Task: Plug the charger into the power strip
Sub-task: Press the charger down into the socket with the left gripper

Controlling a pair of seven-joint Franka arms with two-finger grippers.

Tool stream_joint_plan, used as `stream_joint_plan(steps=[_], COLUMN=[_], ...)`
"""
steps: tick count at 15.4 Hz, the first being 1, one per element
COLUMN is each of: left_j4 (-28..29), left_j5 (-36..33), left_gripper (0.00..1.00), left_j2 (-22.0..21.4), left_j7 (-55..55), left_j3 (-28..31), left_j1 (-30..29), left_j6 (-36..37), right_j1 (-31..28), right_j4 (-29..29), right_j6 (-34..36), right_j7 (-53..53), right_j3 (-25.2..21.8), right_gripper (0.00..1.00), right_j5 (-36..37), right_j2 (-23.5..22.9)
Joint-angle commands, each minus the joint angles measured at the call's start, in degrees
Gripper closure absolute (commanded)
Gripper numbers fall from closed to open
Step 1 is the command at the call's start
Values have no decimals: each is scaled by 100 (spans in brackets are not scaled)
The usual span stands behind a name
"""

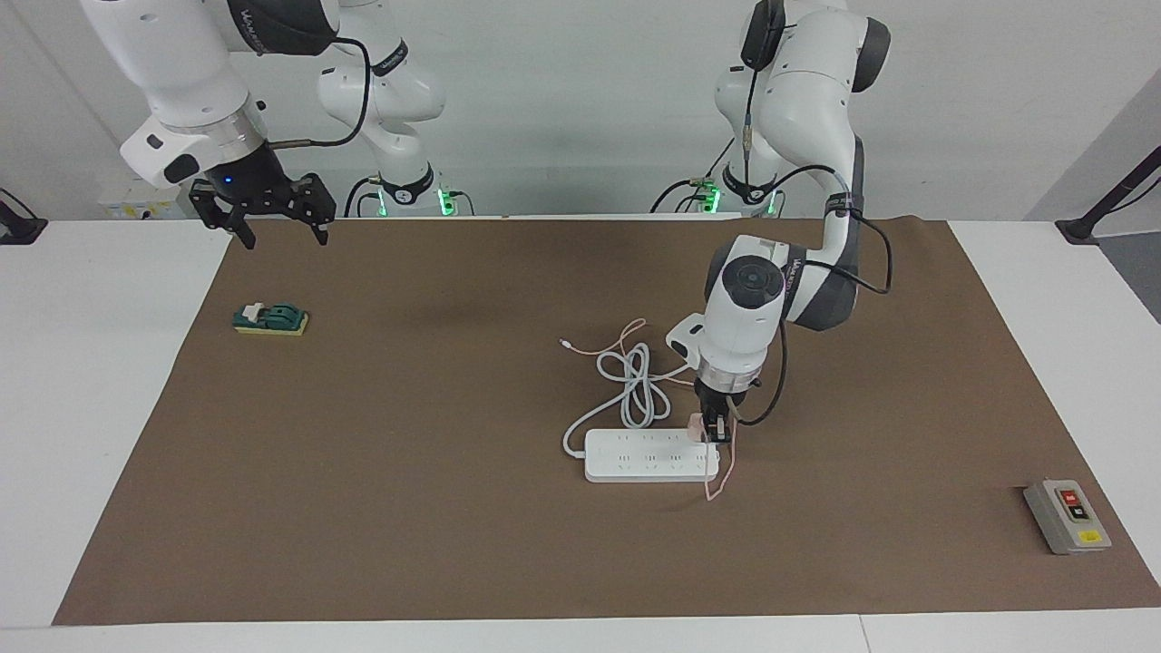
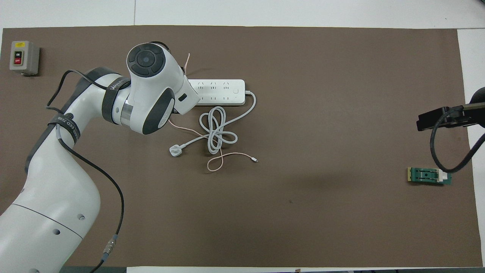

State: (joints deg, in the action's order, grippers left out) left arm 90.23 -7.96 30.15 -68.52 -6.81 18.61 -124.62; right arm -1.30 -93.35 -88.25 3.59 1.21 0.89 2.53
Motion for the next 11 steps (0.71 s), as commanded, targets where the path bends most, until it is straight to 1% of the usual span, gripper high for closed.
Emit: stream_joint_plan(steps=[1, 5, 9, 11], left_j4=[250, 110, -93, -503], left_j5=[66, 66, 31, 49], left_gripper=[100, 100, 100, 100], left_j2=[88, 351, 474, 728], left_j7=[216, 225, 199, 198], left_j3=[39, 39, 39, 30], left_j1=[91, 91, 47, 47], left_j6=[-414, -405, -248, 181], right_j1=[-98, -90, -98, -107], right_j4=[-51, -51, -51, -51], right_j6=[-25, -34, -34, -25], right_j7=[-25, -34, -16, -16], right_j3=[63, 72, 63, 63], right_gripper=[0, 0, 0, 0], right_j5=[-107, -107, -107, -107], right_j2=[81, 81, 81, 81])
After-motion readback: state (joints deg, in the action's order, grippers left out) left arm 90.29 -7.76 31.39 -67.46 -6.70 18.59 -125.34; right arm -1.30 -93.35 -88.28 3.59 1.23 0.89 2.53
